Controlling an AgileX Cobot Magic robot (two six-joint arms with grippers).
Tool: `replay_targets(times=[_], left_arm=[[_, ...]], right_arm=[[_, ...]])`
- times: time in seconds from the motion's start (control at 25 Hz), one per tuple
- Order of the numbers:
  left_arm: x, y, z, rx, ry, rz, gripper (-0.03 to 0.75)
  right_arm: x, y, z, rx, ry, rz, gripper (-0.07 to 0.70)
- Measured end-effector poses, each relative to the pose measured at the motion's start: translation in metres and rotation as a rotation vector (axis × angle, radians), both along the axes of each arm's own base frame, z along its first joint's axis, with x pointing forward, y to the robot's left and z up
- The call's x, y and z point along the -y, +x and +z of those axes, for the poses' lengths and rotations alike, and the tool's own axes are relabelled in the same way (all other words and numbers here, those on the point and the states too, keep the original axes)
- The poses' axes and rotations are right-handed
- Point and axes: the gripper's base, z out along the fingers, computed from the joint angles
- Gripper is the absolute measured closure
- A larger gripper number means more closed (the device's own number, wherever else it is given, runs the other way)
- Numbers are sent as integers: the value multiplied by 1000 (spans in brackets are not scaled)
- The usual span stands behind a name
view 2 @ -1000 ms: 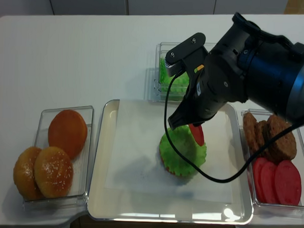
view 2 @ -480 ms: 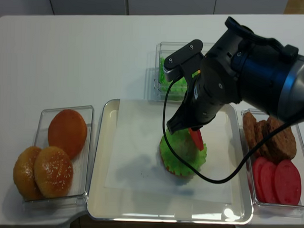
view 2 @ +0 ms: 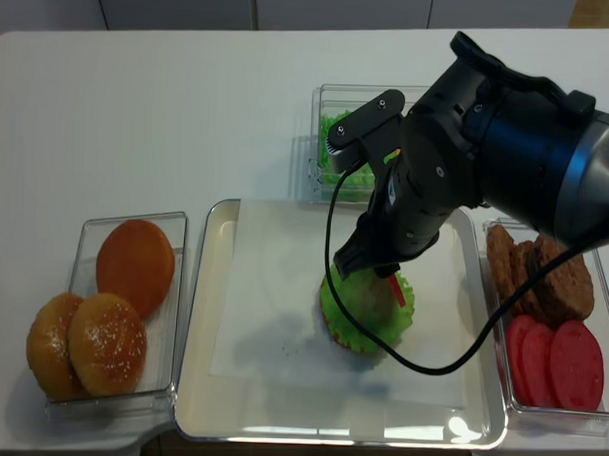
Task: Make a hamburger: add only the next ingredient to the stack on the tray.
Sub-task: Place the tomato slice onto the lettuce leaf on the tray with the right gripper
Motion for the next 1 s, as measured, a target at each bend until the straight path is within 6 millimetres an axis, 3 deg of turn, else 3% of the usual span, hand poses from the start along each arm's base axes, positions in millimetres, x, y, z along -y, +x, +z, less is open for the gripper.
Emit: replay_targets(times=[0.28,0.8,1.0], left_arm=[[0,0,0,0,0,0,288],[0,0,0,0,0,0,288],[0,0,0,0,0,0,288]], right_arm=[[0,-2,-1,-24,7,-5,297],[-3,-7,-2,-81,35,-23,24],[-2,-8,-2,-96,22,-25,-1]])
